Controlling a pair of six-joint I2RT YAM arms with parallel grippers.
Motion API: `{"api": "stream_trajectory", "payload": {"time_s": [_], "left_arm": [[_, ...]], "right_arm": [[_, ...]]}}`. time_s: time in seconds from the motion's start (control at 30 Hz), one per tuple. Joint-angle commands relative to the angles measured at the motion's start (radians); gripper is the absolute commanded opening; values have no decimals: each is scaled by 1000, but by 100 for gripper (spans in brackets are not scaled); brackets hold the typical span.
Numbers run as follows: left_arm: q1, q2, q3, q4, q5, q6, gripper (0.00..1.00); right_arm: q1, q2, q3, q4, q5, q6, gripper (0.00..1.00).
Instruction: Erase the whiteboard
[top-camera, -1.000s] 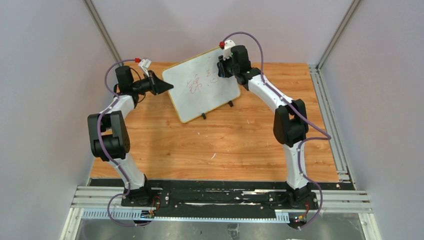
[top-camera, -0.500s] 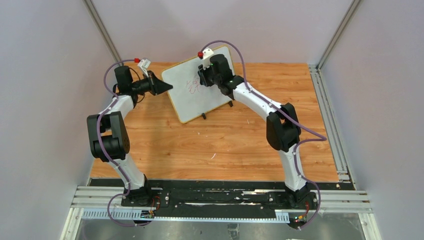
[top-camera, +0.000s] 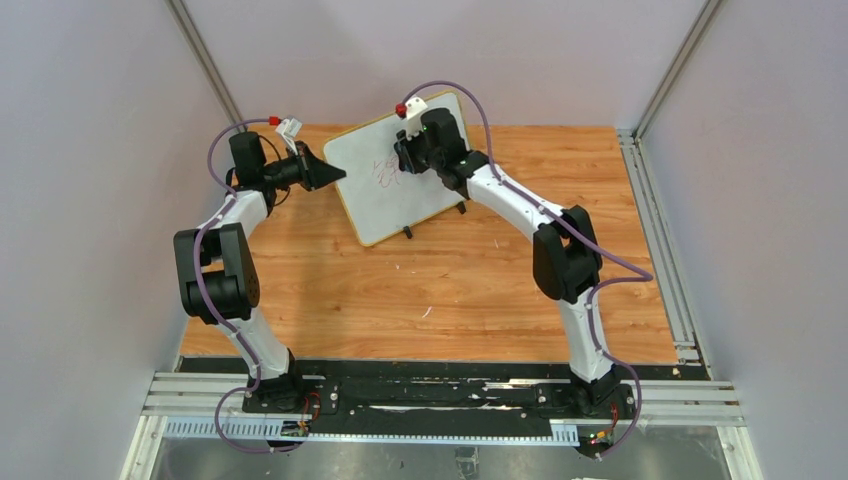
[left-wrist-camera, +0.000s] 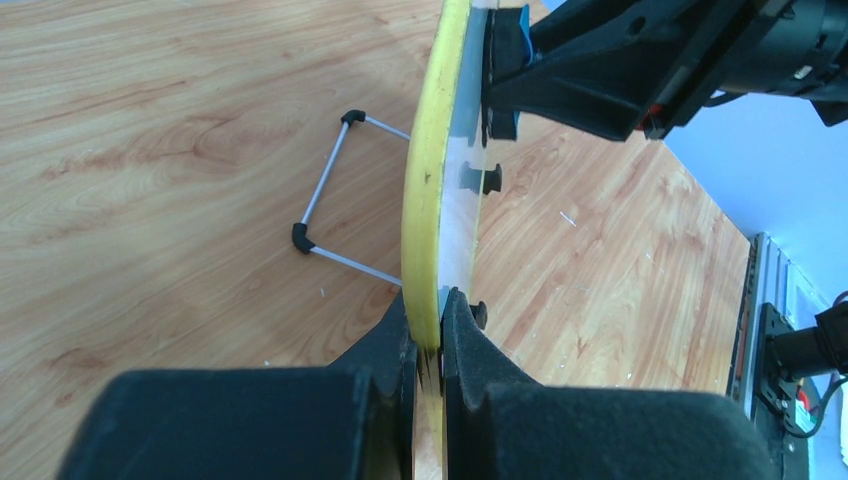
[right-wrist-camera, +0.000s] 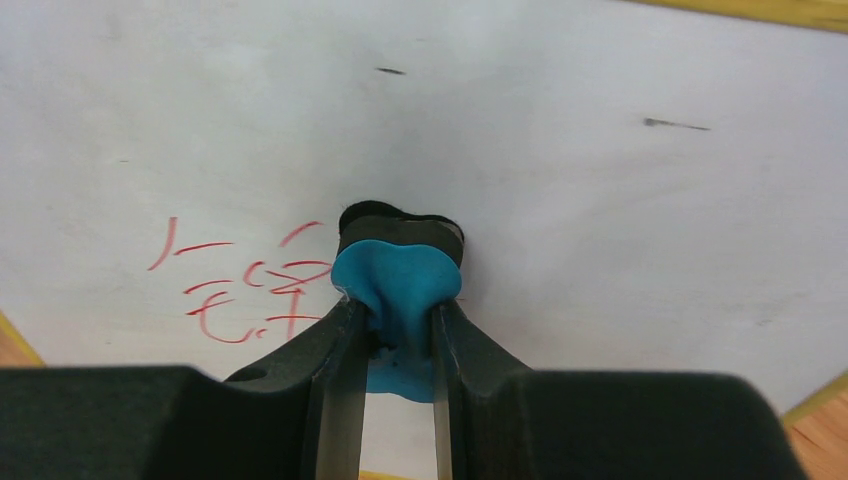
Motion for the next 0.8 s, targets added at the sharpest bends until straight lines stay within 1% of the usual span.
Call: {"api": "stream_trajectory", "payload": {"time_s": [0.0,0.4,0.6,0.77], "left_arm": [[-1,20,-48,-74,-157,217,0],[-1,18,-37,-119,-166,250,0],[-3,26,-27,-119,-167,243,0],[-2,30,-25,-119,-170,243,0]], "right_arm": [[-91,25,15,4,47,-24,0],[-212,-28,-69,31,57,-25,1],[-219,-60,-148,70,45,-17,1],[-197,-74,-205,106,31,5,0]]}}
